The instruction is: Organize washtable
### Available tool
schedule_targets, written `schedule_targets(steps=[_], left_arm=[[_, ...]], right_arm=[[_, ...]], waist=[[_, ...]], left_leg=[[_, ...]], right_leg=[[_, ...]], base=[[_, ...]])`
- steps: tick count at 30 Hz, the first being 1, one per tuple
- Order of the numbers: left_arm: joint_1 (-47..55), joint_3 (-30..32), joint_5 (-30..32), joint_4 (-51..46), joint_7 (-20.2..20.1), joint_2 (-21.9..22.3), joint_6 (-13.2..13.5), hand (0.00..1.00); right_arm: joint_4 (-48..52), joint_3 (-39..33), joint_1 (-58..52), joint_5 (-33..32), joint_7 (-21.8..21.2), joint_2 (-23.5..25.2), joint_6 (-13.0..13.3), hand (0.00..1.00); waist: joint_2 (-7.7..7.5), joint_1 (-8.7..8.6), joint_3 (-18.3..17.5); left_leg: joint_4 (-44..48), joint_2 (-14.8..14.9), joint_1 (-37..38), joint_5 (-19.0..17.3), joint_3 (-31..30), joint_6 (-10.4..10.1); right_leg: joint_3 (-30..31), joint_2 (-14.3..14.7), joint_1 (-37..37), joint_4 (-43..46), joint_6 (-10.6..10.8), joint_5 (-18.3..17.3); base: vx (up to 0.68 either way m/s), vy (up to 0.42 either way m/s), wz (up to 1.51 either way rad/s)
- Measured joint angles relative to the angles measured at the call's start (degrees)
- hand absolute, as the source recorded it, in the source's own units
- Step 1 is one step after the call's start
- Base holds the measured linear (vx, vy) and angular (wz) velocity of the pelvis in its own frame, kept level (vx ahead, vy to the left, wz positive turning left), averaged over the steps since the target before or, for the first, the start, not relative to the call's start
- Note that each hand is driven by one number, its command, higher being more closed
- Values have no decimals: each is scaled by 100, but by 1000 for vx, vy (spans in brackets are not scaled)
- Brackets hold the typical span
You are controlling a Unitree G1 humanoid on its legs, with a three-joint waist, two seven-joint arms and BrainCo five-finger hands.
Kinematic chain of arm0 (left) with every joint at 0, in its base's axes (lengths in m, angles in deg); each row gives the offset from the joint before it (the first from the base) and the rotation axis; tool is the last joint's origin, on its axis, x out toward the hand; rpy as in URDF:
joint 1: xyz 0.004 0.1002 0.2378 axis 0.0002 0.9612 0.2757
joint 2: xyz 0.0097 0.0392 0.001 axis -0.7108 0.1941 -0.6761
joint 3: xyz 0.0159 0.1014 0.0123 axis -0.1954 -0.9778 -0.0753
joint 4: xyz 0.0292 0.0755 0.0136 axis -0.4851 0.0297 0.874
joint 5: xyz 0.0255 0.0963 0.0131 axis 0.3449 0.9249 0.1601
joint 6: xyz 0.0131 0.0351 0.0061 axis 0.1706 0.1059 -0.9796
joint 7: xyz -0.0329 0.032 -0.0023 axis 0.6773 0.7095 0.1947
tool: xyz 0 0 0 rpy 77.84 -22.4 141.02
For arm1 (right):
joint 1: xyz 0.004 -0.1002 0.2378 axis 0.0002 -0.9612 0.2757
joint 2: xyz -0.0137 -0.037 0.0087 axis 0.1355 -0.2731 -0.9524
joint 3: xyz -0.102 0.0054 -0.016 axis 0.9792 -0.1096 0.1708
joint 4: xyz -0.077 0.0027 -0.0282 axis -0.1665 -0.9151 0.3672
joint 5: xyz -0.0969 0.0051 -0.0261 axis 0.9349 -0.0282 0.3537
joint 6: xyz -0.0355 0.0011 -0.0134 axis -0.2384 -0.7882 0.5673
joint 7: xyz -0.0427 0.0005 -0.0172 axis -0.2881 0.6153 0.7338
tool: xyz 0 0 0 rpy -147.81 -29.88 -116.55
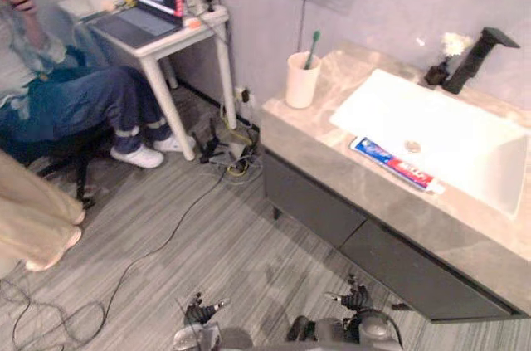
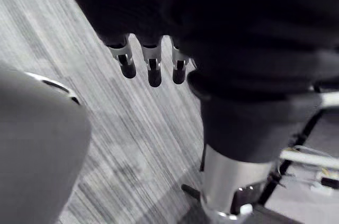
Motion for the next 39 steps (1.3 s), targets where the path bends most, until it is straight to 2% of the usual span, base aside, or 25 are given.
schedule_targets(steps=[2,3,6,7,8,9,10,13,15,16,18,20,22,23,25,27,29,30,35,36,39], left_arm=[[4,-9,-4,-105,-46,-39,1,0],[20,-10,-1,-159,-60,-51,6,0],[-6,-12,-5,-168,-54,-22,25,0],[1,-16,-4,-163,-53,9,55,0],[2,-35,-7,-131,-55,29,87,0],[-6,-31,-7,-84,-56,21,105,0],[-14,-28,1,-68,-60,-40,117,0],[-121,-23,70,94,-63,-104,112,0],[-172,-24,95,214,-64,-139,100,0],[-176,-30,95,252,-65,-137,95,0],[-170,-46,96,302,-65,-141,91,0],[-159,-59,90,334,-64,-165,89,0],[-148,-61,83,341,-63,-197,94,0],[-145,-83,66,345,-66,-265,94,0],[-146,-147,25,359,-59,-257,89,0],[-103,-195,-7,362,-59,-209,88,0],[-30,-185,-4,362,-61,-152,86,0],[-1,-182,-4,362,-63,-140,86,0],[67,-167,-3,361,-71,-108,85,0],[57,-232,2,464,-71,-308,2,0],[57,-231,2,464,-71,-308,2,0]], right_arm=[[-87,-21,43,-25,31,51,-5,0],[-163,-62,62,-48,33,63,-2,0],[-176,-167,123,-51,41,72,-30,0],[-203,-204,128,-51,39,74,-35,0],[-216,-217,99,-49,37,62,-31,0],[-230,-217,113,-45,34,64,-38,0],[-222,-220,75,-45,35,78,-46,0],[-228,-212,-24,11,28,86,-72,0],[-221,-212,-18,19,28,86,-68,0],[-225,-212,-13,44,24,86,-71,0],[-224,-208,14,65,22,87,-70,0],[-253,-186,22,65,21,84,-70,0],[-392,-177,33,66,21,85,-68,0],[-452,-174,35,60,20,85,-71,0],[-452,-199,17,63,27,24,-74,0],[-451,-238,0,50,26,-37,-75,0],[-447,-289,-30,8,27,-96,-67,0],[-452,-324,-62,-1,26,-113,-67,0],[-723,-683,-121,-166,27,-237,-76,0],[-1066,-982,-20,-386,28,-384,-86,0],[-1066,-982,-23,-386,28,-384,-86,0]], waist=[[-93,2,36],[-201,5,65],[-159,18,78],[-145,48,70],[-88,48,50],[-68,79,33],[-185,102,-33],[-262,157,-94],[-273,134,-94],[-270,150,-91],[-254,146,-87],[-213,121,-92],[-300,148,-154],[-385,150,-199],[-388,137,-255],[-299,132,-324],[-225,92,-404],[-265,79,-428],[-250,111,-588],[-235,-10,-476],[-232,-10,-475]], left_leg=[[-119,3,-274,-49,-174,-15],[-594,-32,-385,-52,-251,-16],[-1713,-347,-703,-45,-944,-31],[-2565,-572,-683,-13,-1426,-81],[-3311,-677,-656,247,-1832,-236],[-3330,-685,-594,387,-1785,-263],[-3455,-746,-465,336,-1507,-173],[-3307,-783,-444,114,-965,38],[-3379,-873,-255,50,-727,144],[-3448,-916,-70,14,-544,208],[-3530,-936,208,-33,-359,289],[-3602,-940,418,-94,-318,394],[-3606,-953,448,-95,-328,391],[-3614,-1021,416,-101,-385,381],[-3697,-1041,410,-74,-431,340],[-3850,-1042,382,3,-403,259],[-4040,-1037,462,120,-424,230],[-4112,-1046,489,158,-448,225],[-4552,-1079,730,392,-525,195],[-5397,-1449,1129,801,-599,324],[-5397,-1449,1128,801,-600,324]], right_leg=[[376,77,275,-141,16,-1],[627,77,363,-237,49,18],[1137,98,607,-544,192,104],[1396,66,570,-581,288,105],[1637,75,554,-598,421,69],[1794,57,554,-589,481,53],[2044,-61,571,-683,633,68],[2390,-229,557,-747,833,133],[2385,-382,550,-659,938,162],[2382,-468,486,-358,1054,136],[2267,-559,268,366,1135,148],[1778,-768,58,896,1188,54],[1408,-972,63,615,1139,103],[1315,-1068,78,312,1127,320],[1263,-1058,216,-54,1169,291],[1241,-1008,342,-576,1246,340],[1171,-965,454,-833,1232,479],[1146,-959,497,-910,1231,515],[1113,-874,858,-1528,1221,837],[1264,-977,1086,-2161,1257,1230],[1263,-977,1086,-2161,1257,1230]], base=[[306,-23,-119],[237,20,-115],[229,125,-97],[175,217,-109],[169,232,-112],[191,261,-105],[231,276,-89],[246,313,-72],[182,280,-63],[121,238,-61],[55,160,-47],[41,100,-10],[31,18,9],[31,-60,16],[6,-68,3],[-59,-55,-18],[-33,-42,-2],[0,-37,17],[-1,-8,7],[0,0,0],[0,0,0]])
